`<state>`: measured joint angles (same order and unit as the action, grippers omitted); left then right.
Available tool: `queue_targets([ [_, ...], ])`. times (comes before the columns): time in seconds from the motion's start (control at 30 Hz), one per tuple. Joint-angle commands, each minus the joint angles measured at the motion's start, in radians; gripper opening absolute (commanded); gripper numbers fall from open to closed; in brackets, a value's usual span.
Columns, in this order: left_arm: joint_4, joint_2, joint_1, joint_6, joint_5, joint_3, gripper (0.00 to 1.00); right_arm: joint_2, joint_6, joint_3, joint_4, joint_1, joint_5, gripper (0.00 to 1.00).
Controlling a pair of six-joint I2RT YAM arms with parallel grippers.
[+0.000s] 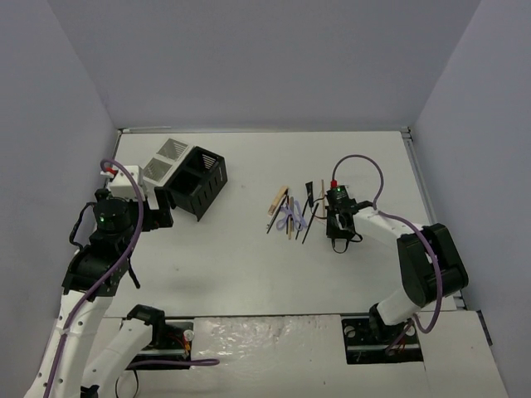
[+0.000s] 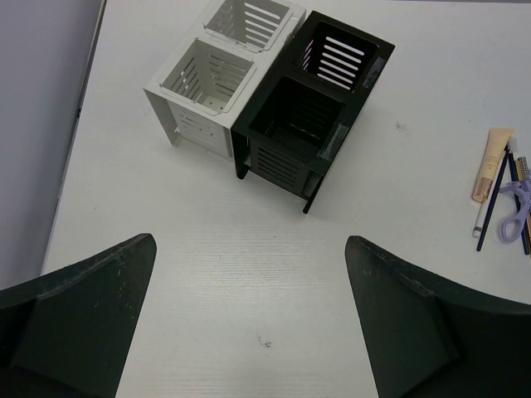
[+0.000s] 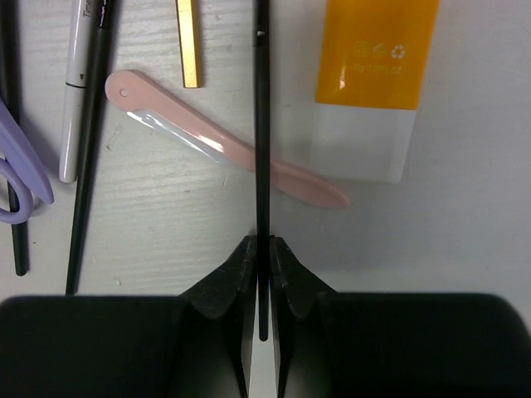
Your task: Organize the makeup
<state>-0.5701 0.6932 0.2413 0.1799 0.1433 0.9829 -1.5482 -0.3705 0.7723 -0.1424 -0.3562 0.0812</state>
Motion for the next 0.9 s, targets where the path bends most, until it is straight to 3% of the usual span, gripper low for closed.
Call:
queue_targets([
  [0.0,0.05,0.025,0.007,0.014,-0.054,0.03,0.97,0.055,-0.01,0.02,-0.051,-0.026,0.041,0.0],
  [0.27,-0.038,0.148,0.006,0.097,-0.257,0.175,0.97,0.234,0.007,0.125,-0.118,-0.13,0.041,0.0],
  [0.4,0.047,0.263,0.01,0.251,-0.47,0.233,0.97,0.375,0.089,0.188,-0.039,-0.23,0.019,0.0],
  [0.5,0.145,0.341,0.055,0.337,-0.557,0.287,0.97,0.443,0.144,0.187,0.154,-0.286,-0.067,0.0],
  [0.7,0.226,0.52,0.236,0.392,-0.557,0.453,0.97,0.472,0.178,0.144,0.501,-0.342,-0.3,0.0],
  [0.87,0.37,0.566,0.279,0.455,-0.572,0.472,0.95,0.432,0.18,0.137,0.62,-0.376,-0.361,0.0],
])
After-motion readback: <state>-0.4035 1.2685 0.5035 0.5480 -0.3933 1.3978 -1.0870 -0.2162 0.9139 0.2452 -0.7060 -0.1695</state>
